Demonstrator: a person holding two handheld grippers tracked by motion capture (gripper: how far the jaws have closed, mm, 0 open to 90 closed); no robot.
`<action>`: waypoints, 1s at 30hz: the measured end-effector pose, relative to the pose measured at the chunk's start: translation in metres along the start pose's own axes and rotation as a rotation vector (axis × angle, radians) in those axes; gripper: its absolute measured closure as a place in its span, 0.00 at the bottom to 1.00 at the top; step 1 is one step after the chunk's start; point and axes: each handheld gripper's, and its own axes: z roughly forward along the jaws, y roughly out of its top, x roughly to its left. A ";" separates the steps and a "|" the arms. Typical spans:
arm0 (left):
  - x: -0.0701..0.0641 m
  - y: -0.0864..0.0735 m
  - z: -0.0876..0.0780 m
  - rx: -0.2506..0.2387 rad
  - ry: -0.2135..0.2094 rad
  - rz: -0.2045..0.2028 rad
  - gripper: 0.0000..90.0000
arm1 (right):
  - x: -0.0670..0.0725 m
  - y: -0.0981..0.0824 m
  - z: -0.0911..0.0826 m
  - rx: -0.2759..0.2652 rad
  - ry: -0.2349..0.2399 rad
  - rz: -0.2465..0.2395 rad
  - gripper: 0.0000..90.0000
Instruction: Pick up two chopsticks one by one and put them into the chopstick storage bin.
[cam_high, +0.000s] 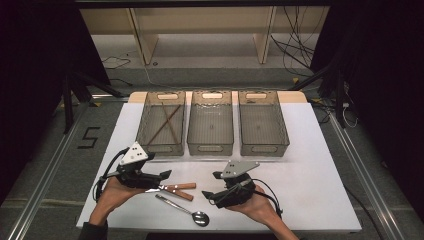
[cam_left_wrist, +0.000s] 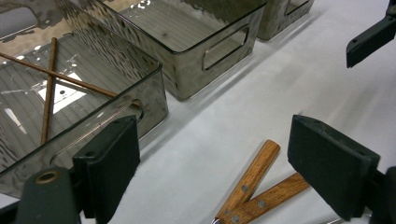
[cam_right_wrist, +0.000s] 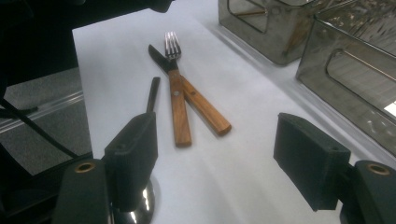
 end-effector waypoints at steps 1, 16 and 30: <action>0.000 0.000 -0.001 -0.001 0.001 0.000 0.19 | 0.001 0.000 0.001 0.000 0.001 -0.002 0.35; 0.001 -0.002 -0.005 -0.015 0.008 -0.011 0.18 | 0.025 0.003 0.026 0.065 0.070 -0.066 0.38; -0.002 -0.003 -0.005 -0.045 -0.008 -0.043 0.18 | 0.045 -0.002 0.054 0.153 0.099 -0.085 0.46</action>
